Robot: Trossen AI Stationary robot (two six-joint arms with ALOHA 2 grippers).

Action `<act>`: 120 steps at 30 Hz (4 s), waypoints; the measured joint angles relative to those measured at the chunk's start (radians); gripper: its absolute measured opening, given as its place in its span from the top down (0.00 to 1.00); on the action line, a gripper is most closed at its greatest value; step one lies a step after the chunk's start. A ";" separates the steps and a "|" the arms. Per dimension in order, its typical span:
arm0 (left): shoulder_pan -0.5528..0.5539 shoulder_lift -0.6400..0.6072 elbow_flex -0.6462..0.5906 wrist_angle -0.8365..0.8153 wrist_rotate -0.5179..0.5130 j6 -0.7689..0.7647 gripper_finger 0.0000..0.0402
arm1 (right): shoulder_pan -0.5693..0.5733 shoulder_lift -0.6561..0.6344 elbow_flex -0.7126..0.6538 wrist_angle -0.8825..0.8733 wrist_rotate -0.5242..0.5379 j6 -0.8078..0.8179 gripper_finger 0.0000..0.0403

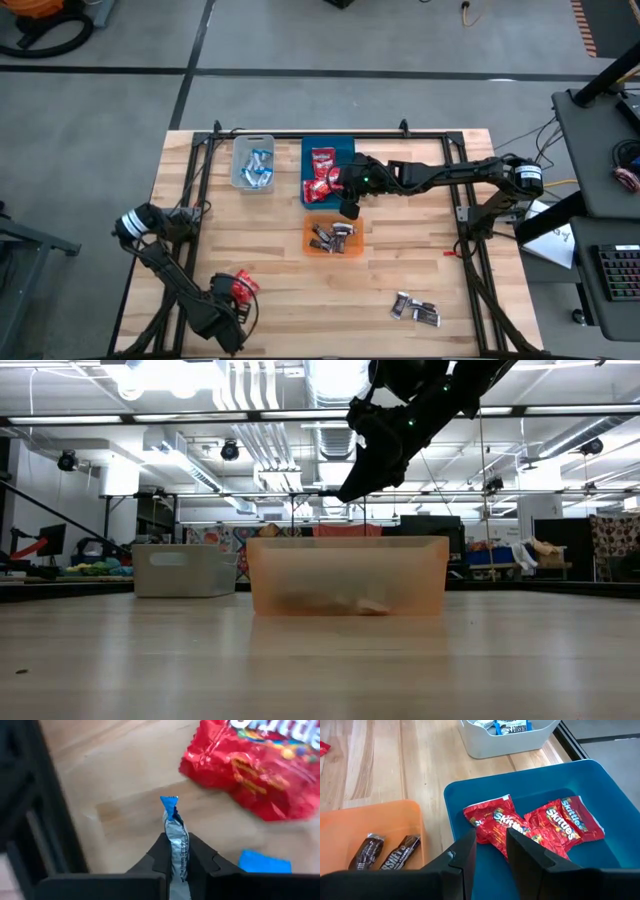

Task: Sort candy
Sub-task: Put the blue chocolate bar into the gray bin, then put the brown chocolate bar into the orange bin

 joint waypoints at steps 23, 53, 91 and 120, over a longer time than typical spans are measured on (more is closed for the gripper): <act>0.372 -0.258 0.280 -0.266 -0.802 0.829 0.97 | 0.097 -0.183 -0.026 -0.093 0.000 -0.021 0.76; 1.682 -0.513 -0.252 0.501 -0.399 1.921 0.83 | 0.181 -0.291 -0.197 -0.092 -0.001 0.157 0.76; 0.435 -0.566 -0.244 0.685 -1.090 1.537 0.71 | 0.729 -0.261 -0.050 -0.785 -0.074 0.754 0.79; 0.388 -0.483 -0.227 0.730 -1.088 1.514 0.71 | 0.927 0.364 0.291 -0.912 -0.036 0.619 0.58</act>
